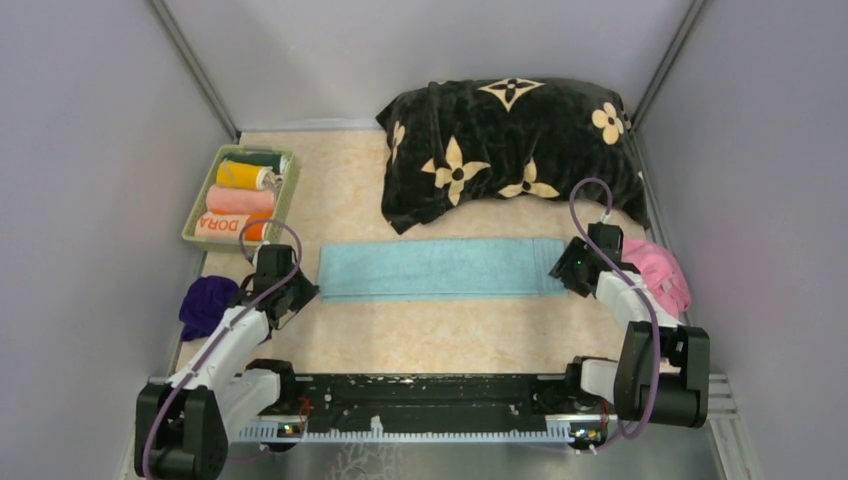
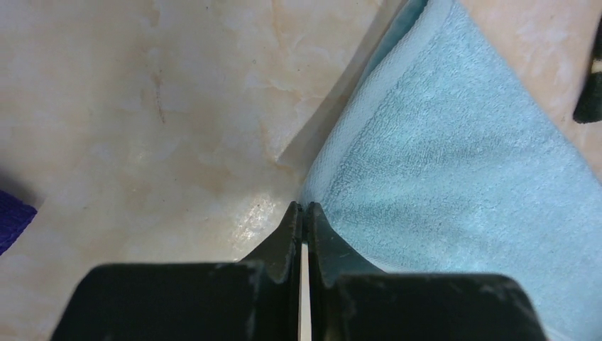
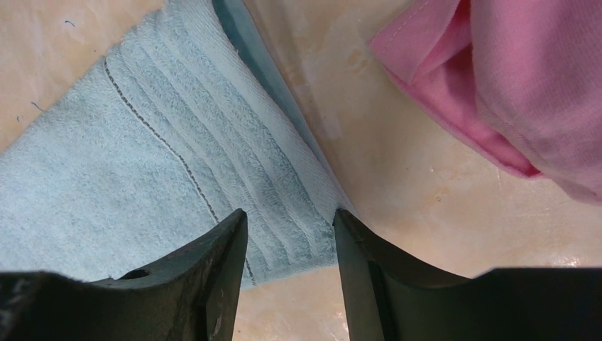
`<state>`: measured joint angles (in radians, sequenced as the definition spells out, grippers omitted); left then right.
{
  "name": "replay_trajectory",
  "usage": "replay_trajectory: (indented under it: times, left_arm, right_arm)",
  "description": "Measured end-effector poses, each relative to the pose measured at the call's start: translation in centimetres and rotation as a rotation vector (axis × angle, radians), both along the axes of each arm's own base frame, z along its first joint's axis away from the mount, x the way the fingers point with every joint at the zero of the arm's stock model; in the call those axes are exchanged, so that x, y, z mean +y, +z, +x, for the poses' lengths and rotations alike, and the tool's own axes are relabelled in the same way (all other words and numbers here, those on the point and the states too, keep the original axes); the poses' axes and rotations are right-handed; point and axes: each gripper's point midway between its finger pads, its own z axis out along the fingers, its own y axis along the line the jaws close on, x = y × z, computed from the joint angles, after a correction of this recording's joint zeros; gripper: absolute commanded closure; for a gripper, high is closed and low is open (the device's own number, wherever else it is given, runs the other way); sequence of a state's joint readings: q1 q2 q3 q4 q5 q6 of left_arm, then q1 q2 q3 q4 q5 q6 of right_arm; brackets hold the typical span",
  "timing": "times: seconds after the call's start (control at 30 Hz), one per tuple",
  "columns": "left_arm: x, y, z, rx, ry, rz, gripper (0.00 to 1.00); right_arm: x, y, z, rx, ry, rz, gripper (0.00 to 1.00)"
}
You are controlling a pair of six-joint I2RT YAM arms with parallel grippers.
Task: Roll the towels
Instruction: Fold the towel at the center of the board.
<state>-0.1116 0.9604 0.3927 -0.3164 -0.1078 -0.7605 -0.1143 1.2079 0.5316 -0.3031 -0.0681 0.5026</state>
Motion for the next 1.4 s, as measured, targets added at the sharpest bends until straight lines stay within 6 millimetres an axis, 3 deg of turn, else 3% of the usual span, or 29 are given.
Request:
replay_trajectory:
  times: [0.27,0.5,0.7,1.2,1.4]
  left_arm:
    - [-0.6,0.7,-0.5,0.004,-0.006,-0.031,0.96]
    - [-0.9,-1.6,-2.6,0.071,0.012,-0.070,0.95]
    - [-1.2,-1.6,-2.9,0.072,0.017,-0.086,0.95]
    - [-2.2,1.0,-3.7,0.042,0.011,-0.144,0.95]
    - [-3.0,-1.1,-5.4,0.115,0.019,-0.184,0.89]
  right_arm:
    - [-0.4,0.0,0.0,0.003,-0.025,-0.015,0.50]
    - [-1.0,-0.1,0.0,0.005,-0.052,-0.030,0.50]
    - [-1.1,-0.1,0.0,0.005,-0.059,-0.032,0.50]
    - [-1.5,-0.1,0.0,0.005,-0.076,-0.048,0.50]
    - [-1.7,-0.1,0.1,0.005,-0.092,-0.055,0.50]
